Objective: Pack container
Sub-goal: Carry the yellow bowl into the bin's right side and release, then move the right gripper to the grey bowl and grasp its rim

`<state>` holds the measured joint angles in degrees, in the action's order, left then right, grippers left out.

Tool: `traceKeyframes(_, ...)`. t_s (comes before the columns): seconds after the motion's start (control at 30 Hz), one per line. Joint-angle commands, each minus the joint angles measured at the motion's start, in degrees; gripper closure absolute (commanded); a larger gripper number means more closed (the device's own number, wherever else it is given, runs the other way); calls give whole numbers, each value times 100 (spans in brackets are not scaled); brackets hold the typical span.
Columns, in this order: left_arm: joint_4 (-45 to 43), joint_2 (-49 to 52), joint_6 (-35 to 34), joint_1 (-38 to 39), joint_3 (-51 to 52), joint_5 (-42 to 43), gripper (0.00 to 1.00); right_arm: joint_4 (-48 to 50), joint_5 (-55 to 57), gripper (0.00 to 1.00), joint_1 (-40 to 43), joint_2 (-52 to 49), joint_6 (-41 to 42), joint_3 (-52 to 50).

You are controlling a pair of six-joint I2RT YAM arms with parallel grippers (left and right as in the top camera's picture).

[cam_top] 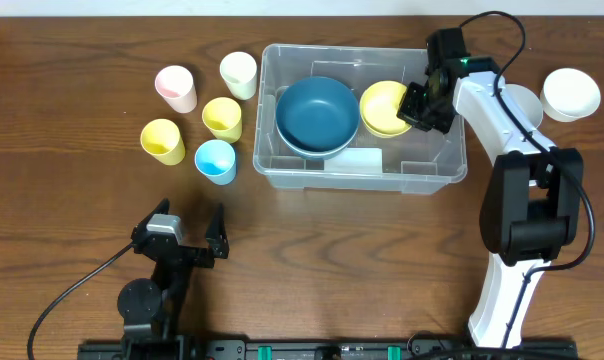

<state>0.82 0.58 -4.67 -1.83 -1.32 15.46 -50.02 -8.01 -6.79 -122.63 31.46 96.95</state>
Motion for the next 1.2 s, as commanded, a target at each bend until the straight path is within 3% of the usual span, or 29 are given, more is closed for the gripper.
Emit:
traceKeyframes(0.0,181,-33,-31,-26,109,37,2,11,184,95,-35,-2,109,-15)
traceKeyframes(0.13,181,-33,-31,-26,109,37,2,11,271,80,-35,-2,107,-15)
traceKeyframes(0.23,181,-33,-31,-26,109,37,2,13,275,56,-35,-9,107,-15)
traceKeyframes(0.47,181,-33,-31,-26,109,37,2,-31,151,51,11,13,-83,181)
traceKeyframes(0.73,181,-33,-31,-26,109,37,2,-1545,-728,36,291,48,-535,2610)
traceKeyframes(0.77,181,-33,-31,-26,109,37,2,-1816,-664,30,356,48,-568,3051)
traceKeyframes(0.87,181,-33,-31,-26,109,37,2,-2448,24,1,616,48,-579,3976)
traceKeyframes(1.0,181,-33,-31,-26,109,37,2,-3128,1086,1,1248,48,-538,4387)
traceKeyframes(1.17,181,-33,-31,-26,109,37,2,-3410,1158,1,2177,-24,-538,3834)
